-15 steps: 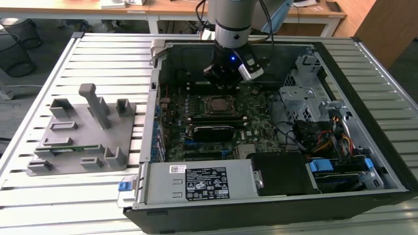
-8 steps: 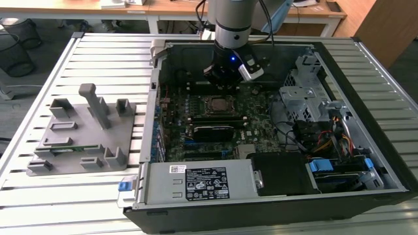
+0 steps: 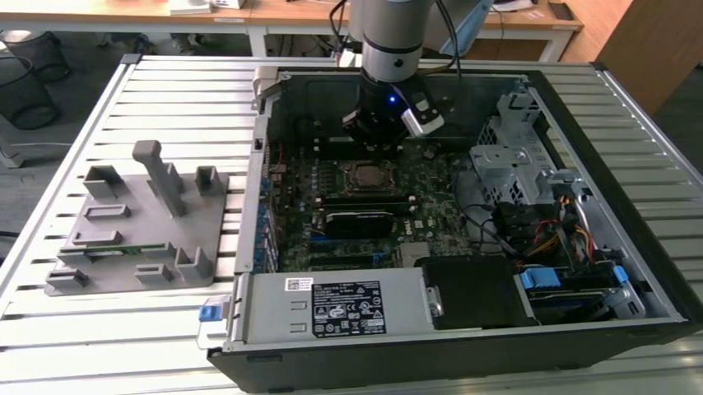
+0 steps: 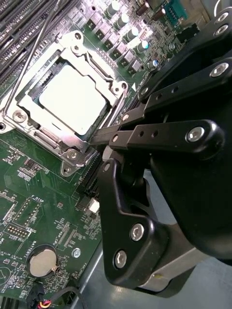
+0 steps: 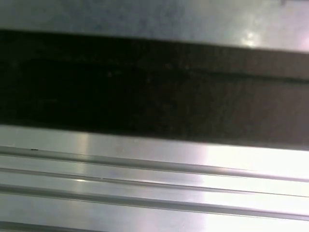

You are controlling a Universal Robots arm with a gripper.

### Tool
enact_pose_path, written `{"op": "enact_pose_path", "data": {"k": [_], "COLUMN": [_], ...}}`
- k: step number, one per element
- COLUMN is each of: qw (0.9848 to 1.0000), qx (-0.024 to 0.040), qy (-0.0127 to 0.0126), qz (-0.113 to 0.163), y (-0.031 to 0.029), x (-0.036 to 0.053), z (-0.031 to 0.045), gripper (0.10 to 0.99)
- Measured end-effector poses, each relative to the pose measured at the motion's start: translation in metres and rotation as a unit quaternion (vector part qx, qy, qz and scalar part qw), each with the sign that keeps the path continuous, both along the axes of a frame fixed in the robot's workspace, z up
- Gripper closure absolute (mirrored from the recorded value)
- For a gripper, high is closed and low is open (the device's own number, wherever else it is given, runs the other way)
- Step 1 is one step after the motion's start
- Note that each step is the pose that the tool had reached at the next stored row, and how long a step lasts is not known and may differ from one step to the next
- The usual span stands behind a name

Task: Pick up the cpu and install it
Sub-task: 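Install the second cpu locking lever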

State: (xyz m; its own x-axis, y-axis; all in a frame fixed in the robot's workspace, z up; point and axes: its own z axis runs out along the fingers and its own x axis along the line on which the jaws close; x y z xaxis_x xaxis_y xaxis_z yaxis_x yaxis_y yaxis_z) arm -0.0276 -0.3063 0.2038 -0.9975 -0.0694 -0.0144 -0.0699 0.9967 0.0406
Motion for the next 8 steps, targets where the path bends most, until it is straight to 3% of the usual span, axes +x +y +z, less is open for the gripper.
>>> {"op": "enact_pose_path", "data": {"k": [8], "qw": [1.0], "qx": [0.0], "qy": [0.0], "qz": [0.0], "y": [-0.0028], "x": [0.0002], "z": [-0.0001], "gripper": [0.98]}}
